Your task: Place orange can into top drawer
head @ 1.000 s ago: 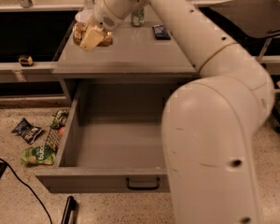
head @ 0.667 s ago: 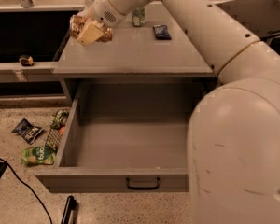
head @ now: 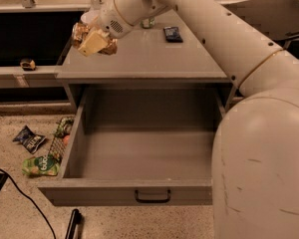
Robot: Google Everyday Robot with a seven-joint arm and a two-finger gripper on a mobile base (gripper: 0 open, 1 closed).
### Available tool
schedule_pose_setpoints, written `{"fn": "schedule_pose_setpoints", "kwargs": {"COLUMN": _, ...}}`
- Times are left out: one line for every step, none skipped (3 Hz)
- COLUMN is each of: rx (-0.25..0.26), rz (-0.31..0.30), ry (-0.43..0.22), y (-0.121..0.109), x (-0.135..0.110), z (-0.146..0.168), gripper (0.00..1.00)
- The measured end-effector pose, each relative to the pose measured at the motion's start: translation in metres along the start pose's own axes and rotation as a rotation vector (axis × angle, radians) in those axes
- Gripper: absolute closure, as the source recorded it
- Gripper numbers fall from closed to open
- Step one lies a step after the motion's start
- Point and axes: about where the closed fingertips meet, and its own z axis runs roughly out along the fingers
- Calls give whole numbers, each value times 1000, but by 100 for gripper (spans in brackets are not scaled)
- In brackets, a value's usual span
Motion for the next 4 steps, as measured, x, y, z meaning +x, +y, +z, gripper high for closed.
{"fn": "schedule_pose_setpoints", "kwargs": {"rx": -15, "rz": 20, "ry": -17, "y": 20, "x": 8, "z": 4, "gripper": 100}}
{"fn": "schedule_pose_setpoints", "kwargs": {"rx": 7, "rz": 100, "ry": -20, "y": 56, "x": 22, "z": -10, "gripper": 100}}
{"fn": "schedule_pose_setpoints", "kwargs": {"rx": 7, "rz": 226, "ry": 29, "y": 93, "x": 59, "z": -9, "gripper": 100}}
{"fn": "schedule_pose_setpoints", "kwargs": {"rx": -11, "rz": 348, "ry": 108, "y": 117, "x": 104, "z": -4, "gripper": 100}}
